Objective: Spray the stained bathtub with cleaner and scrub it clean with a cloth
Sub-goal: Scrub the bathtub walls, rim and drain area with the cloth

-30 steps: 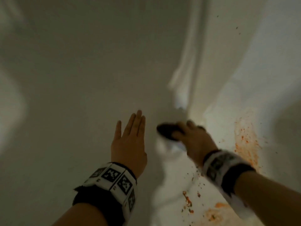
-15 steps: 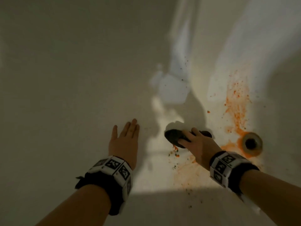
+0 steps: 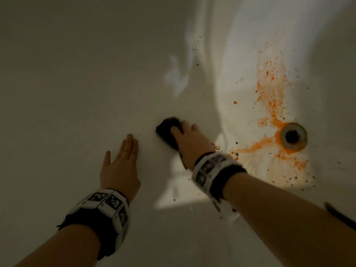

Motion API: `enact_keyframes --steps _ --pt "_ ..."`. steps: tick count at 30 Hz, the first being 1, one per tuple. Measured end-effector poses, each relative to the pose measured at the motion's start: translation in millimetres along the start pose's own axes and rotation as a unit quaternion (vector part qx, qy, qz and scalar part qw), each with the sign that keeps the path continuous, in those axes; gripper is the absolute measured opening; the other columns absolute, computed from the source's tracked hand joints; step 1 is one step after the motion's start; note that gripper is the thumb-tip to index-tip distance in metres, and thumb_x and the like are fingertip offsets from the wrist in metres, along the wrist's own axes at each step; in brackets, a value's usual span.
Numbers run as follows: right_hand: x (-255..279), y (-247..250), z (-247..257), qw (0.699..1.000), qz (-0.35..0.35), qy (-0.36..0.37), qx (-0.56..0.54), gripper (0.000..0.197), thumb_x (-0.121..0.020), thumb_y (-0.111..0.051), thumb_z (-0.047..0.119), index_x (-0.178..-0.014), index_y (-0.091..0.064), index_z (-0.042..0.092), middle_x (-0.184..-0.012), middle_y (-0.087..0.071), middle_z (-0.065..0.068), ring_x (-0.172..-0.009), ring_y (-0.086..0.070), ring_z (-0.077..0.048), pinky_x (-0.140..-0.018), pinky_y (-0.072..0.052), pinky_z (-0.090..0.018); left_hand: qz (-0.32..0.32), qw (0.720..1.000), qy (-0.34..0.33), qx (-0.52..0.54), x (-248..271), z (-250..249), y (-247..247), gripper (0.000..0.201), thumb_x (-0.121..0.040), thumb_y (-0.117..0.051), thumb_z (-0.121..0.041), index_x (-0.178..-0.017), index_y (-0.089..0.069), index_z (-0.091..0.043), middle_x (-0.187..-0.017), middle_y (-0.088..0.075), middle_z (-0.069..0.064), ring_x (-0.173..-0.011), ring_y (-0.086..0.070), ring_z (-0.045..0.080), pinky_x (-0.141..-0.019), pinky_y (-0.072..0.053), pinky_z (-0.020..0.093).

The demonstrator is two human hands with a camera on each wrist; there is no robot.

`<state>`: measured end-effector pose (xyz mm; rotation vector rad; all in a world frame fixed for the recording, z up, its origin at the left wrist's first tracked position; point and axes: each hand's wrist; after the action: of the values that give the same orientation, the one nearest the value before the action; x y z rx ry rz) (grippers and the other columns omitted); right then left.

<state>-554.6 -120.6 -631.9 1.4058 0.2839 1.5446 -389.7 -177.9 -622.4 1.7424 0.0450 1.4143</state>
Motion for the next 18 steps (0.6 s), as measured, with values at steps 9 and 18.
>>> enact_keyframes --steps 9,18 --pt "3.2 6.8 -12.5 0.977 -0.142 -0.091 -0.128 0.054 -0.082 -0.05 0.001 -0.134 -0.041 0.012 -0.133 -0.04 -0.017 -0.114 -0.045 -0.034 -0.092 -0.041 -0.037 0.033 0.999 -0.019 0.028 -2.8 9.0 12.0 0.088 -0.086 -0.037 0.002 -0.147 0.021 -0.022 -0.151 0.031 -0.01 -0.144 0.01 0.004 -0.118 -0.001 0.035" --pt "-5.2 -13.1 0.9 0.995 -0.072 -0.058 -0.029 0.059 -0.087 -0.054 0.013 -0.14 -0.028 0.014 -0.138 -0.029 -0.016 -0.118 -0.037 -0.035 -0.092 -0.041 -0.041 0.054 0.998 -0.031 -0.002 -6.1 12.9 13.6 0.082 -0.089 -0.034 0.0 -0.149 0.017 -0.023 -0.153 0.028 -0.008 -0.145 0.007 0.005 -0.12 -0.003 0.037"
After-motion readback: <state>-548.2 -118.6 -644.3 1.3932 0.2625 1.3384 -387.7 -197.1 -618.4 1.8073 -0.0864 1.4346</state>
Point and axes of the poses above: each hand's wrist, its own x-axis away from the middle knuckle, its own y-axis out of the back of the hand, z = x × y
